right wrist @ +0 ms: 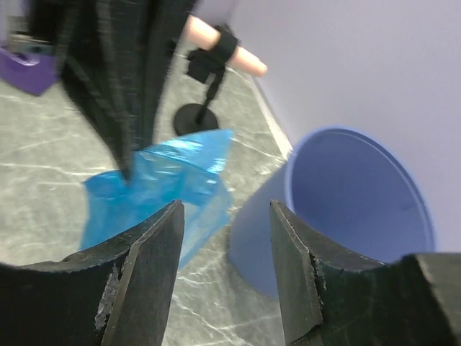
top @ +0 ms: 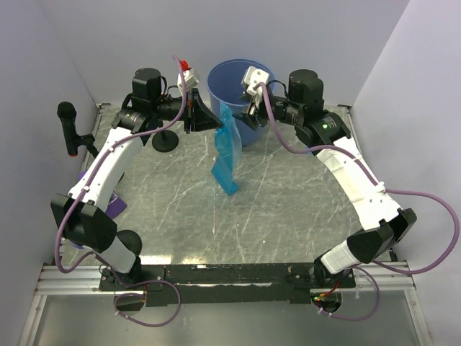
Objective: Put the trash bags into the trash bin
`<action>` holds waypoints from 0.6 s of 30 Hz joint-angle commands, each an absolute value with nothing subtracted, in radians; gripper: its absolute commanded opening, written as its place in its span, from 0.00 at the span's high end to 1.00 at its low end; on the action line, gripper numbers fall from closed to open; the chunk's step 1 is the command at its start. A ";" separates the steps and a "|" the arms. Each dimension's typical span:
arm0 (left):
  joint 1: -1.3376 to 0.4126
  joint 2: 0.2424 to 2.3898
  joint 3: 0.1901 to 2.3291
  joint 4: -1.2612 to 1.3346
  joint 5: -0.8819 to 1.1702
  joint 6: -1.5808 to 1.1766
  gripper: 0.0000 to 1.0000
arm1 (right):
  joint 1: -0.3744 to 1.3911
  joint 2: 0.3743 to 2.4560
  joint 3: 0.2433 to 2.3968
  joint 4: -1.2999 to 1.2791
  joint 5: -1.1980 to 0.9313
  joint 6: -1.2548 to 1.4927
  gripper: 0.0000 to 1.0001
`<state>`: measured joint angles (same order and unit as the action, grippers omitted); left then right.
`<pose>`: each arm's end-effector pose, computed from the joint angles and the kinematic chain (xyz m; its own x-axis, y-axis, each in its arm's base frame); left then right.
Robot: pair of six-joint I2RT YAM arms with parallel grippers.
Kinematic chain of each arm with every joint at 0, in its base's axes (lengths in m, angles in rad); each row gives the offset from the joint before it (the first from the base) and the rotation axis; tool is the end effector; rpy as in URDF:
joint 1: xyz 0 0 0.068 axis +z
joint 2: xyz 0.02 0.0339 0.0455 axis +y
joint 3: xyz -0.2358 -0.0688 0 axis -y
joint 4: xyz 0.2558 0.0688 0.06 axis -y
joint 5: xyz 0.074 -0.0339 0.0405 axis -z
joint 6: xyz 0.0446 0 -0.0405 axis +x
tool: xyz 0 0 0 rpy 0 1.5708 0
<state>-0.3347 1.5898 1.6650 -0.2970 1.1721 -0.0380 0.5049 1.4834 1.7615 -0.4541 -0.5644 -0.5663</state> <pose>0.3304 -0.1584 0.4082 -0.2447 0.0695 -0.9671 0.9680 0.0741 -0.2396 0.2851 0.1848 0.4568 0.3372 -0.3315 -0.8811 -0.8161 0.3636 -0.4492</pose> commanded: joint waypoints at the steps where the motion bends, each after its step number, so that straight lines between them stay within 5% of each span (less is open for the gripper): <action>1: -0.337 1.565 1.693 -0.268 1.178 -0.038 0.99 | 0.502 1.428 1.752 -0.465 -0.725 -0.551 0.43; 18: -0.339 1.559 1.695 -0.270 1.218 -0.012 0.99 | 0.528 1.523 1.805 -0.471 -0.834 -0.515 0.50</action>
<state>-0.3347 1.5898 1.6669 -0.3004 1.1790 -0.0299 0.5194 1.4990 1.7542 -0.4953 -0.7807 -0.5377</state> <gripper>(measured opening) 0.012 0.522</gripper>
